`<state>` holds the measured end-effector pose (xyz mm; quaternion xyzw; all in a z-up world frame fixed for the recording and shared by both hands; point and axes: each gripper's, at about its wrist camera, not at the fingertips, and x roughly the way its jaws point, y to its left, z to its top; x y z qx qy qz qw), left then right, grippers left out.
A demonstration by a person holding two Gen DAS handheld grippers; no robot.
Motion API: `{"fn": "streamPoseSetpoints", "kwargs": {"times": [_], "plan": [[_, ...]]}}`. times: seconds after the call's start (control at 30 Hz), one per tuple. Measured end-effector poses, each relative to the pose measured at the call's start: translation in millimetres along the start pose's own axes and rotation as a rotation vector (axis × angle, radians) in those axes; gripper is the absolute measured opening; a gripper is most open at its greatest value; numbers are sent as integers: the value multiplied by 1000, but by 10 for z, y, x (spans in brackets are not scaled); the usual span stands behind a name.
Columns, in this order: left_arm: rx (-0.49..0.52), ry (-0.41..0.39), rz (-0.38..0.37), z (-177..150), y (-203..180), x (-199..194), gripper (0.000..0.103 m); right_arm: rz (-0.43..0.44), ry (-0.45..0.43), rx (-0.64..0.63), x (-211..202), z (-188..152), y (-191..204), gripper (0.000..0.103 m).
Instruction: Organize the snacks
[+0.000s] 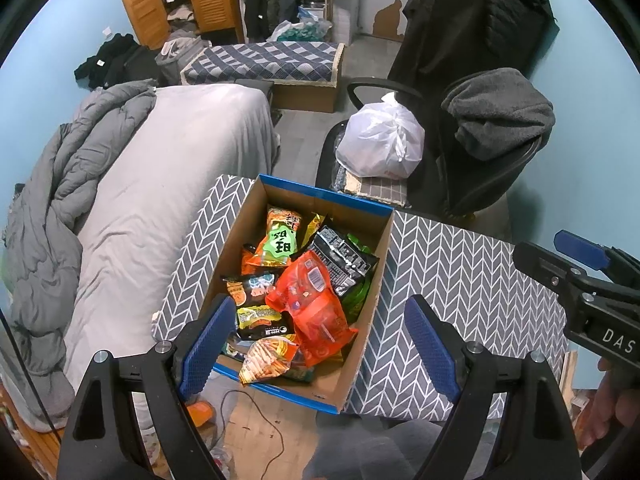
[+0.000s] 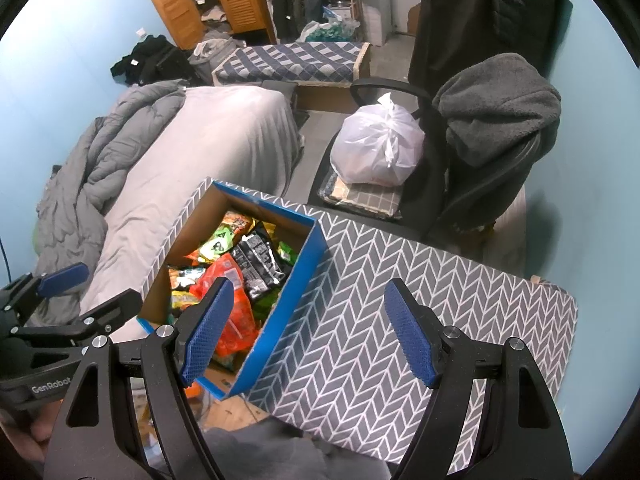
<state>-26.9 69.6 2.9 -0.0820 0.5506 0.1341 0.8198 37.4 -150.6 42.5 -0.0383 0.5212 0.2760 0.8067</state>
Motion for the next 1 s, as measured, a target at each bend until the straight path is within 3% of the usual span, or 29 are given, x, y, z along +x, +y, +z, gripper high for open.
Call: {"fn": "streamPoseSetpoints", "kwargs": {"times": [1.0], "plan": [[33, 17, 21, 23, 8, 33, 88, 3, 2, 3, -4, -23, 0, 77]]}}
